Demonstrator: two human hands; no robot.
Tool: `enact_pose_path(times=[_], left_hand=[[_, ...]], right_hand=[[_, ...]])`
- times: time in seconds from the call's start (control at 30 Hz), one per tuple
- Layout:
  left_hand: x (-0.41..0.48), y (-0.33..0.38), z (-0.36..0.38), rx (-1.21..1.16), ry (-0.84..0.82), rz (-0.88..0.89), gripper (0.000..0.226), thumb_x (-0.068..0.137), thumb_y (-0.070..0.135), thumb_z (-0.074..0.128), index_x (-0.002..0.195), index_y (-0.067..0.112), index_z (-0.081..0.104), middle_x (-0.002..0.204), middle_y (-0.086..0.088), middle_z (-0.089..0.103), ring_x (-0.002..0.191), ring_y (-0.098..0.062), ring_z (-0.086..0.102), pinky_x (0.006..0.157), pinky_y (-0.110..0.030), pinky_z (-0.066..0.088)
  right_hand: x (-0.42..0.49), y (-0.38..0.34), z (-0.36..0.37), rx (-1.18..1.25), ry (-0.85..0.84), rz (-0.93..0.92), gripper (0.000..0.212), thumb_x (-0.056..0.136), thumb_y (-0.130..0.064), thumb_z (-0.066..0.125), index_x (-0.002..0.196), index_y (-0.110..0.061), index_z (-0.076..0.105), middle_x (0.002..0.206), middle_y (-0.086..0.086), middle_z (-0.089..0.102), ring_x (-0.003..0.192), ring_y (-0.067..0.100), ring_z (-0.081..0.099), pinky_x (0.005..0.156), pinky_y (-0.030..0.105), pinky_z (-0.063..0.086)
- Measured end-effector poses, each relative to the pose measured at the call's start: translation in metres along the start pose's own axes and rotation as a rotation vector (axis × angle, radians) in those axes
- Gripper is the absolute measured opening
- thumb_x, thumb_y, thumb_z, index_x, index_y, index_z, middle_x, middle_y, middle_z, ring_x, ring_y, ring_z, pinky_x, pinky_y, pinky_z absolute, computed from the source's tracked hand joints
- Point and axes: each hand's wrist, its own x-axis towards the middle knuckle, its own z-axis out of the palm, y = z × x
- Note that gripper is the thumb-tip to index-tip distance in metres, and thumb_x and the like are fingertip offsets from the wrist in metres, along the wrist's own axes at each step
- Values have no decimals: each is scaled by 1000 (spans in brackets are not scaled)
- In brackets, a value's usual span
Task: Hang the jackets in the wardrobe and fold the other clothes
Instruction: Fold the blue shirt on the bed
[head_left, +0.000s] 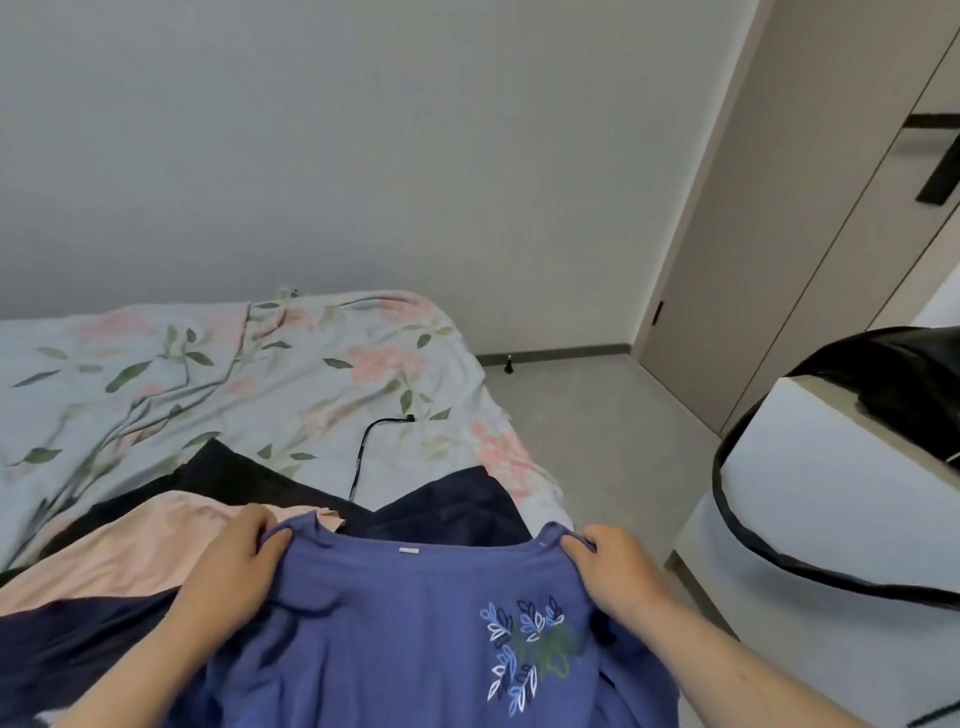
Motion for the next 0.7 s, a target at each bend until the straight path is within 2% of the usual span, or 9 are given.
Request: enact_pose_path(times=[0.1, 0.2, 0.3, 0.43, 0.53, 0.6, 0.7], left_hand=[[15, -21, 21, 146, -40, -25, 24, 97, 22, 56, 76, 19, 44, 64, 1, 56, 62, -15, 53, 56, -35, 34], [31, -34, 38, 326, -65, -60, 21, 100, 32, 47, 81, 24, 41, 65, 4, 55, 59, -12, 52, 54, -33, 34], [49, -39, 49, 453, -44, -15, 21, 101, 31, 44, 82, 24, 38, 63, 3, 52, 55, -17, 51, 49, -33, 31], [76, -47, 58, 447, 40, 104, 27, 99, 27, 48, 76, 22, 33, 57, -2, 46, 48, -20, 44, 46, -31, 26], [100, -57, 63, 347, 52, 120, 29, 99, 24, 52, 76, 17, 35, 54, -7, 44, 46, -24, 42, 46, -31, 25], [120, -64, 65, 392, 11, 114, 31, 99, 30, 51, 74, 18, 36, 58, -8, 46, 48, -26, 43, 48, -32, 29], [142, -76, 68, 536, -5, 113, 32, 98, 39, 47, 74, 22, 37, 63, 1, 49, 53, -19, 43, 52, -33, 30]], right_hand=[[21, 0, 21, -40, 18, -24, 35, 99, -35, 49, 74, -12, 58, 72, 0, 63, 71, 24, 57, 66, 36, 47], [39, -2, 46, -133, 82, -57, 38, 101, -36, 43, 69, -16, 48, 73, 0, 57, 70, 25, 50, 59, 36, 36], [57, 1, 69, -242, 69, -108, 35, 103, -38, 39, 76, -18, 49, 83, 3, 60, 73, 25, 51, 59, 33, 32], [84, 11, 88, -341, 63, -190, 28, 104, -37, 35, 86, -20, 48, 94, 5, 61, 75, 27, 52, 59, 32, 29], [112, 12, 95, -467, 100, -311, 30, 104, -38, 35, 107, -17, 57, 97, 9, 65, 86, 34, 63, 59, 33, 31], [133, 11, 99, -530, 116, -384, 30, 104, -37, 37, 108, -15, 58, 97, 11, 66, 89, 35, 65, 59, 34, 32], [157, 9, 107, -480, 173, -414, 28, 102, -34, 42, 100, -12, 59, 96, 13, 66, 86, 37, 64, 58, 35, 31]])
